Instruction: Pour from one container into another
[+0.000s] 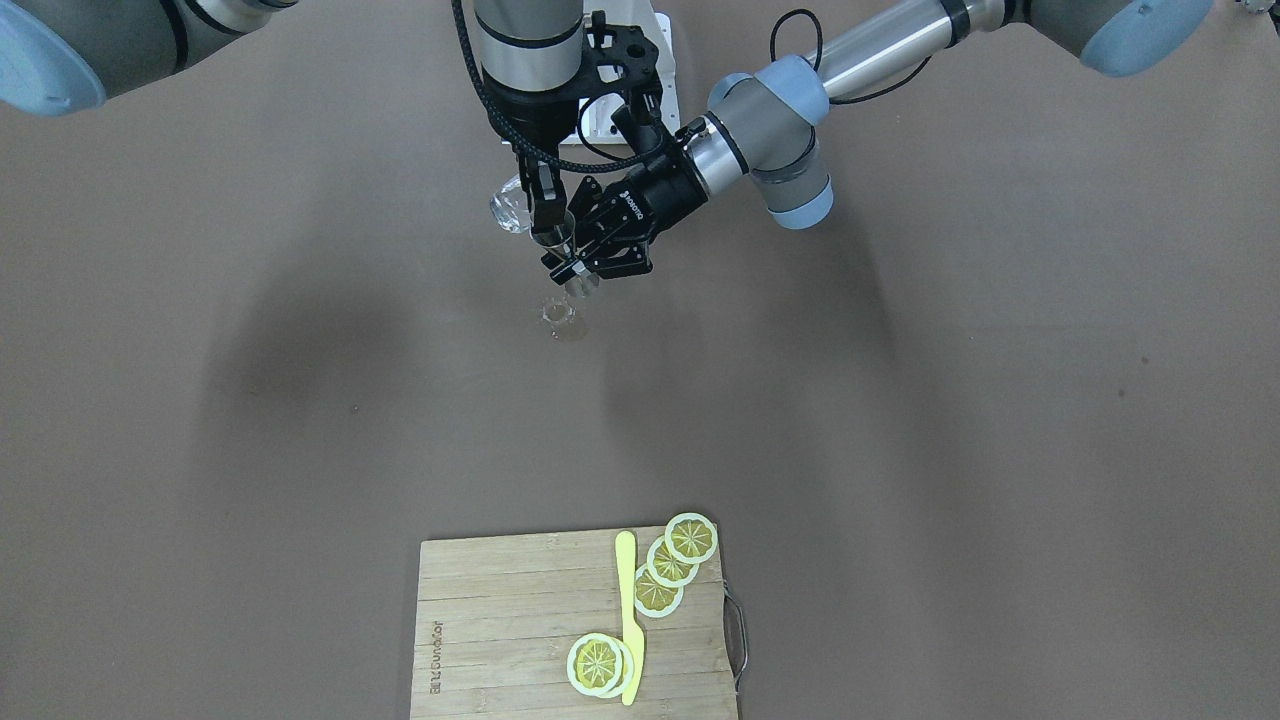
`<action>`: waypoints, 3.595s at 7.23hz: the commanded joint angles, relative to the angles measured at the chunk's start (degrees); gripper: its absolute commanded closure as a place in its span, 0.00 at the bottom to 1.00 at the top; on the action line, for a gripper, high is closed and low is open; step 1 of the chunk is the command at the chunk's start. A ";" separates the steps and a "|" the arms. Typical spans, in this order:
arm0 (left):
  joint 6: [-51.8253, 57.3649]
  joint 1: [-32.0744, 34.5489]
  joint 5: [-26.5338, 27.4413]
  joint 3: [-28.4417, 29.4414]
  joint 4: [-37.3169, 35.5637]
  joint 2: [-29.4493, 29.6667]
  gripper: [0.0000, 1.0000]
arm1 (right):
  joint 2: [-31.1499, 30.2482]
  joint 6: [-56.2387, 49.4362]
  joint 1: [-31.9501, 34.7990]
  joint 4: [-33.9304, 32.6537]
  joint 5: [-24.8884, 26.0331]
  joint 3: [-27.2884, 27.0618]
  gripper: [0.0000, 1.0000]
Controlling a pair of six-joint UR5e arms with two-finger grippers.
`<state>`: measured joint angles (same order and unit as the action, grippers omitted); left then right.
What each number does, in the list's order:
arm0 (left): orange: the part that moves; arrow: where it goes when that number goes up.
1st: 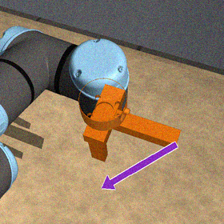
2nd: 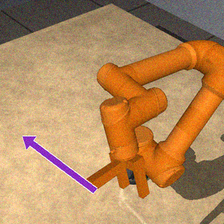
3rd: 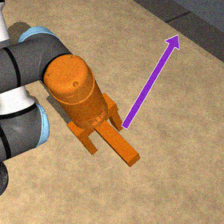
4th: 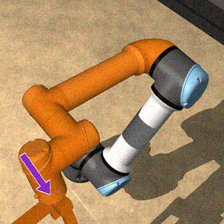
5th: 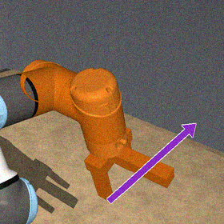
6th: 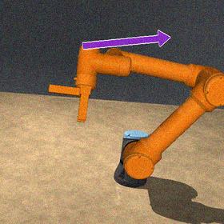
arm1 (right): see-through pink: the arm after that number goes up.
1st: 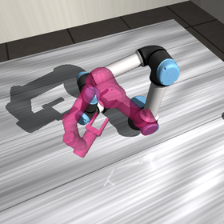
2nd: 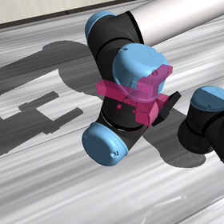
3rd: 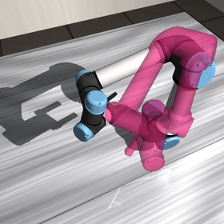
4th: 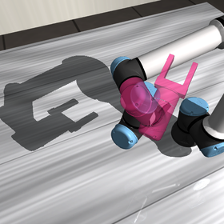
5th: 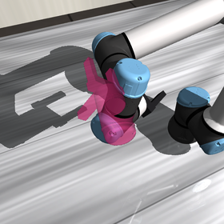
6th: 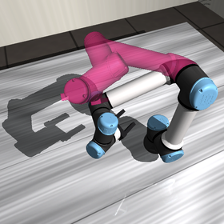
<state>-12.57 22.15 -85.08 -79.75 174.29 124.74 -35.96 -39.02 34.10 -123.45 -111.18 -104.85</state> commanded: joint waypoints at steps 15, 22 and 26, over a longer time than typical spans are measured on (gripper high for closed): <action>0.09 0.09 0.09 0.83 0.00 -0.03 1.00 | -10.52 -0.17 8.86 8.47 -7.81 -6.69 1.00; 0.09 8.24 0.61 1.00 0.00 -0.73 1.00 | -25.02 -0.17 25.65 29.56 -26.00 -5.90 1.00; -0.26 12.81 0.53 3.11 2.27 -4.41 1.00 | -30.21 0.26 33.03 43.78 -35.39 -0.03 1.00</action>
<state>-12.69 33.38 -84.47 -76.78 175.34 121.70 -64.92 -38.94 64.66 -84.62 -143.46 -107.53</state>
